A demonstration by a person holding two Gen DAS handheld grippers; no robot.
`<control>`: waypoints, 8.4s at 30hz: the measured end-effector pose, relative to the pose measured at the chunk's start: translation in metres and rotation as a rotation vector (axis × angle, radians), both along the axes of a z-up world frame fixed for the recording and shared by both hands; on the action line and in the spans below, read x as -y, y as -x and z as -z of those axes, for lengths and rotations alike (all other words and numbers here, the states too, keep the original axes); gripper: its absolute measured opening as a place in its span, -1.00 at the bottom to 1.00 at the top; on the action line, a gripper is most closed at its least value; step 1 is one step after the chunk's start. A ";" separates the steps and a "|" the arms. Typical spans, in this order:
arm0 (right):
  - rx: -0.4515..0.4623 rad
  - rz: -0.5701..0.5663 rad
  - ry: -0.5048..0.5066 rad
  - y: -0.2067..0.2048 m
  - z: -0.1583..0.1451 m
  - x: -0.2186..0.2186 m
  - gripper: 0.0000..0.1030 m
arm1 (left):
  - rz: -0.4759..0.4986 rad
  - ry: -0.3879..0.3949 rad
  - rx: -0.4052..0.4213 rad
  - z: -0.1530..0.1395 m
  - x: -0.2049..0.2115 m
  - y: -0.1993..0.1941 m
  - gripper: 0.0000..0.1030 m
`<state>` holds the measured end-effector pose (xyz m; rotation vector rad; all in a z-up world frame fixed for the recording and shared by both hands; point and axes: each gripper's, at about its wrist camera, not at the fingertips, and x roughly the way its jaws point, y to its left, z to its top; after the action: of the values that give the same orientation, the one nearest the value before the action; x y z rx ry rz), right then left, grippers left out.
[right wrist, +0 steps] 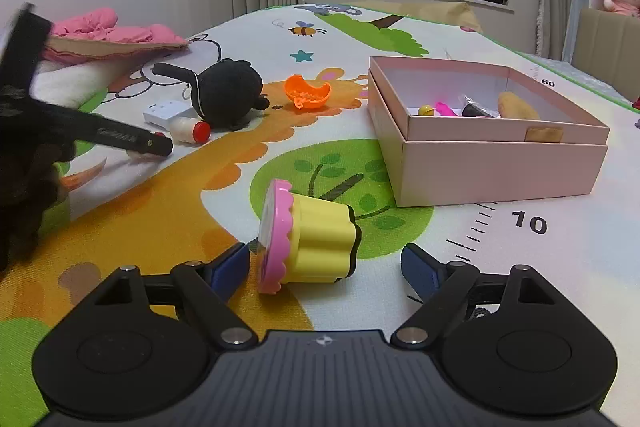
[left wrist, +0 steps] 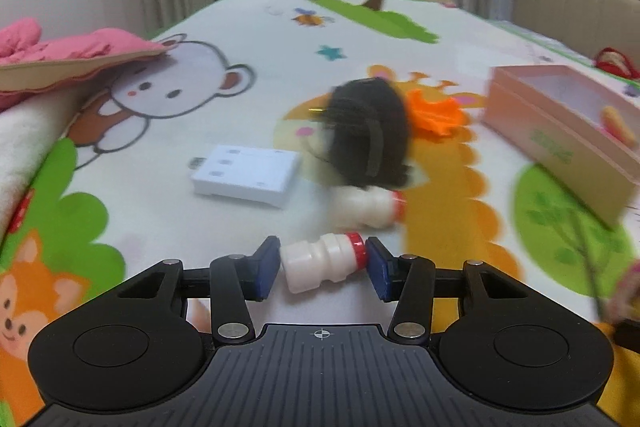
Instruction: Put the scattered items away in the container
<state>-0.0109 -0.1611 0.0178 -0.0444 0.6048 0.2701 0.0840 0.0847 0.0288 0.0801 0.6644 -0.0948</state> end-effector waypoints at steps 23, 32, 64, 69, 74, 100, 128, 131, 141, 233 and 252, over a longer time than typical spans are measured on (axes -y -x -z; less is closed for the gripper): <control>-0.009 0.014 0.017 0.026 -0.018 0.007 -0.07 | 0.261 0.137 -0.046 0.006 0.059 0.103 0.24; -0.026 0.044 0.079 0.045 -0.021 0.020 -0.07 | 0.230 0.100 -0.047 0.008 0.073 0.099 0.00; 0.047 0.078 0.064 0.022 -0.053 0.107 -0.19 | 0.412 0.100 0.017 -0.048 0.174 0.046 -0.08; 0.129 0.098 0.041 -0.009 -0.081 0.122 -0.19 | 0.429 0.092 0.094 -0.064 0.189 0.011 -0.08; 0.166 0.140 0.001 -0.079 -0.100 0.138 -0.19 | 0.437 0.068 0.151 -0.072 0.209 -0.042 -0.08; 0.101 -0.094 0.050 -0.092 -0.081 -0.014 0.33 | 0.005 0.064 0.025 -0.018 0.031 0.034 0.93; -0.122 -0.290 -0.017 -0.153 -0.039 -0.141 0.41 | -0.029 0.183 0.019 -0.008 -0.057 0.083 0.96; -0.135 -0.355 -0.015 -0.113 -0.042 -0.127 0.41 | 0.021 0.173 0.005 -0.008 -0.045 0.092 0.96; -0.098 -0.202 -0.072 -0.025 -0.048 -0.048 0.41 | 0.193 0.100 -0.045 0.002 0.007 0.122 0.96; -0.007 -0.084 0.120 0.016 -0.019 -0.043 0.26 | 0.024 0.114 -0.035 0.000 0.006 0.116 0.01; -0.030 0.084 0.155 0.063 -0.050 0.058 0.24 | 0.344 0.149 -0.026 -0.018 0.108 0.115 0.01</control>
<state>-0.0740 -0.2187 0.0675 -0.1645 0.6550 0.1422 -0.0310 -0.0238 0.0463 0.0487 0.6627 -0.4764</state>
